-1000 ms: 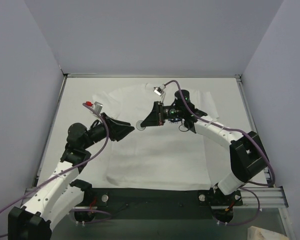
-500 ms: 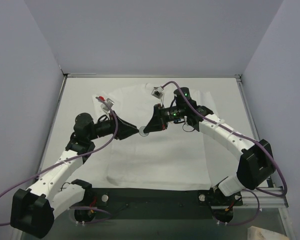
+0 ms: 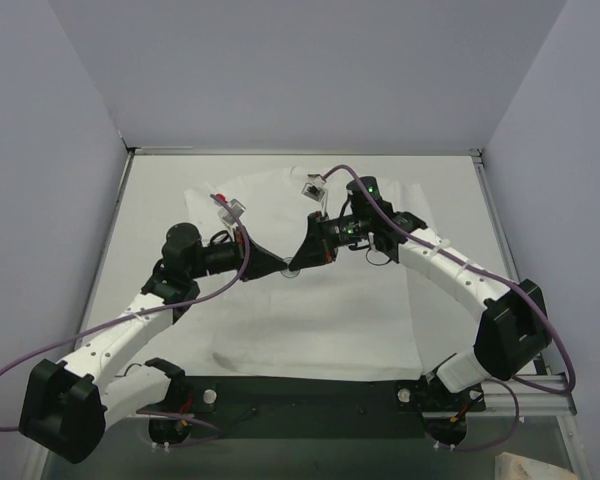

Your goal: Pin the brooch onto the clothing

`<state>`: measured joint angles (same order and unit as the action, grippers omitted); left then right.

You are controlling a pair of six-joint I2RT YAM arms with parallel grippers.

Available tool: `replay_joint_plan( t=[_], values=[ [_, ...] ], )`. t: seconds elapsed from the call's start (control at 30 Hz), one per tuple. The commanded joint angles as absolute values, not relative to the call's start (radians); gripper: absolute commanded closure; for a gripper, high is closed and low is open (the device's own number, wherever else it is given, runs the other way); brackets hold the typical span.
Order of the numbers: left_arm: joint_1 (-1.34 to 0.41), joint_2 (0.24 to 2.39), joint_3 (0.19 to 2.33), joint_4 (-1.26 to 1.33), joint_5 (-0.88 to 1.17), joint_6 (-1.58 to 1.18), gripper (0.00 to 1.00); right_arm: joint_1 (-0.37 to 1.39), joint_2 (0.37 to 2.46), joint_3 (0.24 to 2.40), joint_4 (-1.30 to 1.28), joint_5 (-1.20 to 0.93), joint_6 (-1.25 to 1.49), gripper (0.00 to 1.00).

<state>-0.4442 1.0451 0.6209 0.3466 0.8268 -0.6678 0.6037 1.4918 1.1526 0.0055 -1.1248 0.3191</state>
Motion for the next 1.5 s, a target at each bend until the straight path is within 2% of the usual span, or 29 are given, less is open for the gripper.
replay_joint_plan(
  t=[0.0,0.03,0.1,0.13,0.23,0.57,0.67,0.9,1.0,1.17,1.3,1.47],
  values=[
    [-0.466,1.020,0.669,0.382,0.816,-0.650,1.00,0.600,1.430,1.184,0.052,-1.097,0.311,0.89],
    [-0.466,1.014,0.670,0.377,0.807,-0.646,1.00,0.595,1.418,1.163,0.084,-1.082,0.327,0.69],
    [-0.466,0.985,0.670,0.368,0.778,-0.641,1.00,0.566,1.352,1.111,0.168,-1.030,0.408,0.51],
    [-0.468,0.971,0.663,0.371,0.760,-0.638,1.00,0.554,1.324,1.080,0.281,-1.013,0.449,0.35],
    [-0.474,0.928,0.643,0.391,0.712,-0.634,1.00,0.508,1.235,0.976,0.449,-0.945,0.554,0.19],
    [-0.522,0.851,0.606,0.508,0.588,-0.684,1.00,0.508,1.275,0.922,0.664,-0.940,0.732,0.19],
    [-0.531,0.856,0.615,0.512,0.584,-0.686,1.00,0.529,1.308,0.930,0.738,-0.963,0.784,0.25],
    [-0.538,0.847,0.615,0.511,0.565,-0.681,1.00,0.580,1.333,0.943,0.778,-0.979,0.808,0.47],
    [-0.538,0.836,0.604,0.511,0.540,-0.678,1.00,0.580,1.335,0.922,0.828,-0.986,0.845,0.49],
    [-0.538,0.818,0.601,0.496,0.519,-0.672,1.00,0.569,1.316,0.899,0.859,-0.973,0.871,0.45],
    [-0.538,0.801,0.594,0.494,0.479,-0.667,1.00,0.569,1.312,0.890,0.874,-0.976,0.876,0.36],
    [-0.538,0.795,0.588,0.495,0.454,-0.670,1.00,0.581,1.319,0.877,0.929,-0.988,0.911,0.32]
  ],
)
